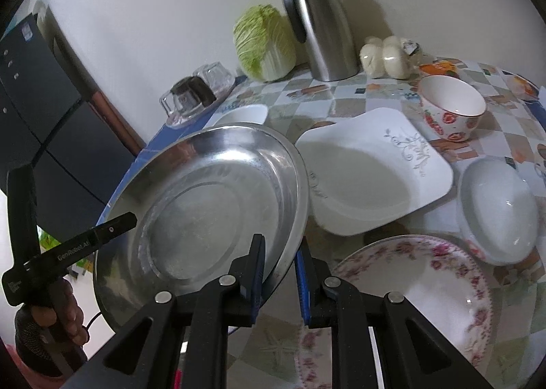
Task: Organize plates and bowls
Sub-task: 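Slide the steel tray with the left tool toward the white bowl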
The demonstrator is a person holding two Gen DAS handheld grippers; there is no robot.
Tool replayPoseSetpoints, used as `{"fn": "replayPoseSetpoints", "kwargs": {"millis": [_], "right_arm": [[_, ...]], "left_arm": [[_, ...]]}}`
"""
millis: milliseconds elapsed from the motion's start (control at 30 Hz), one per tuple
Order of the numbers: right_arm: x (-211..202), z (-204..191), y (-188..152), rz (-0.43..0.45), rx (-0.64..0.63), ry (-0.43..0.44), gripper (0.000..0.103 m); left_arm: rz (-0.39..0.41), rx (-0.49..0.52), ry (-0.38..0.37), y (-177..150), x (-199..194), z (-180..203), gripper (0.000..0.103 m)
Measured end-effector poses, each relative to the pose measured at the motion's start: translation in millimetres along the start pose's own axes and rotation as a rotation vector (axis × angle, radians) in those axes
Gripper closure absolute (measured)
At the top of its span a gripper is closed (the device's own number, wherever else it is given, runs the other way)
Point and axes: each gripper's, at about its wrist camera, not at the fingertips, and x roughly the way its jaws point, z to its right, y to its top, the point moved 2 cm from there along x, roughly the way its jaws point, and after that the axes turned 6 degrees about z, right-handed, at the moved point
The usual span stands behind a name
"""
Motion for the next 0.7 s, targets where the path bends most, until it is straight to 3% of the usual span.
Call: {"fn": "replayPoseSetpoints", "kwargs": {"millis": [700], "right_arm": [[1.6,86.5,18.2,0.022,0.105,-0.035,0.084]], "left_arm": [[-0.052,0.133,-0.001,12.2,50.3,82.6,0.073]]}}
